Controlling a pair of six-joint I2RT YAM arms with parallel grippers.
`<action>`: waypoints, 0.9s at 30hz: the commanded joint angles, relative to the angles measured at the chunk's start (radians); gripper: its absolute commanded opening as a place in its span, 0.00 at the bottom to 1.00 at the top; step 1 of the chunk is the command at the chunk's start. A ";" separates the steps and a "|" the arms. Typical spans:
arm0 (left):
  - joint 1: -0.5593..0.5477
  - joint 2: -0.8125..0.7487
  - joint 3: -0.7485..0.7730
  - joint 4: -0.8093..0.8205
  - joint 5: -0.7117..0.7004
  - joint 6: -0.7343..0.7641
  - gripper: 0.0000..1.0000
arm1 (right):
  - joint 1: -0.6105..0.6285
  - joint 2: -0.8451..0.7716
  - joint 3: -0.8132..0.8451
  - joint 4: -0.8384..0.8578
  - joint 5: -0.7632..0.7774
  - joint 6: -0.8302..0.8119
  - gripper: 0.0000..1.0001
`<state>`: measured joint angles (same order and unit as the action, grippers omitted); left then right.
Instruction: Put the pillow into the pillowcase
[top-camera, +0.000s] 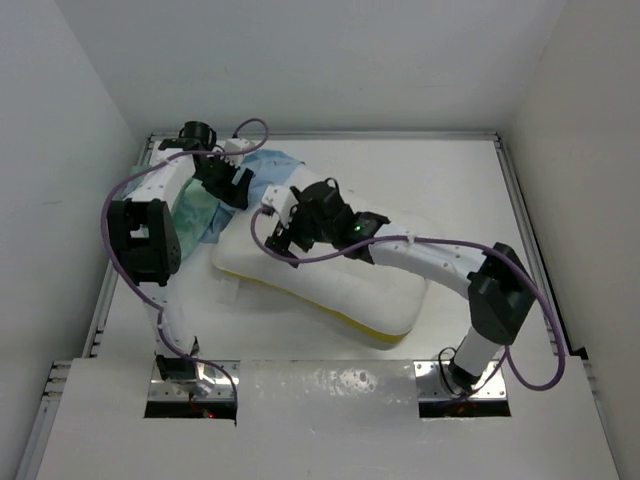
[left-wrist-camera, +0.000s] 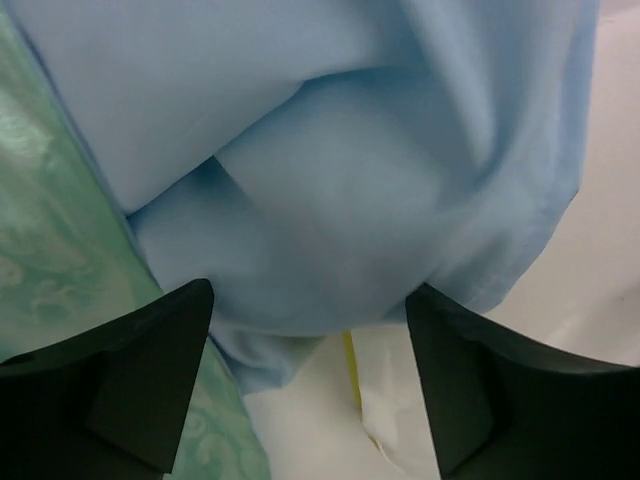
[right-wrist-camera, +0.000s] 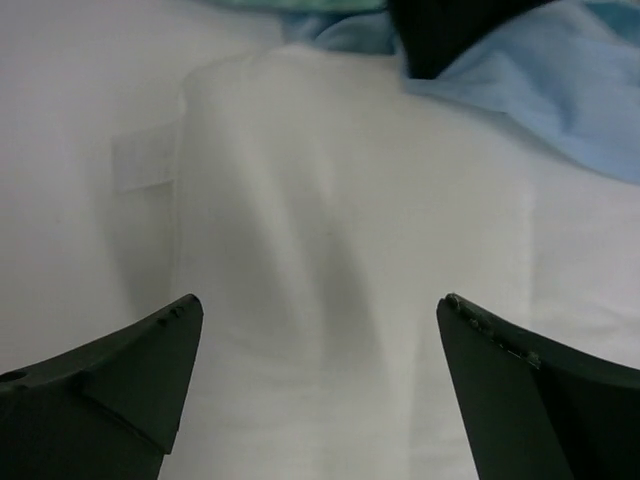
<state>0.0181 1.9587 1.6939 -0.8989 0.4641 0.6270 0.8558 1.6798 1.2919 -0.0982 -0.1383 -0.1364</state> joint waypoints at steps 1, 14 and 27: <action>-0.009 0.022 -0.006 0.064 0.016 0.036 0.78 | 0.048 0.030 -0.046 0.063 0.061 -0.098 0.99; -0.035 0.098 -0.016 0.130 0.071 -0.019 0.00 | 0.128 0.360 0.070 0.009 0.052 -0.064 0.93; 0.016 -0.095 -0.054 -0.047 -0.048 0.154 0.00 | -0.240 0.215 0.116 0.189 -0.030 0.302 0.00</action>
<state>0.0216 1.9724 1.6436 -0.8566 0.4419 0.6979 0.7166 1.9823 1.3499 -0.0338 -0.1783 0.0574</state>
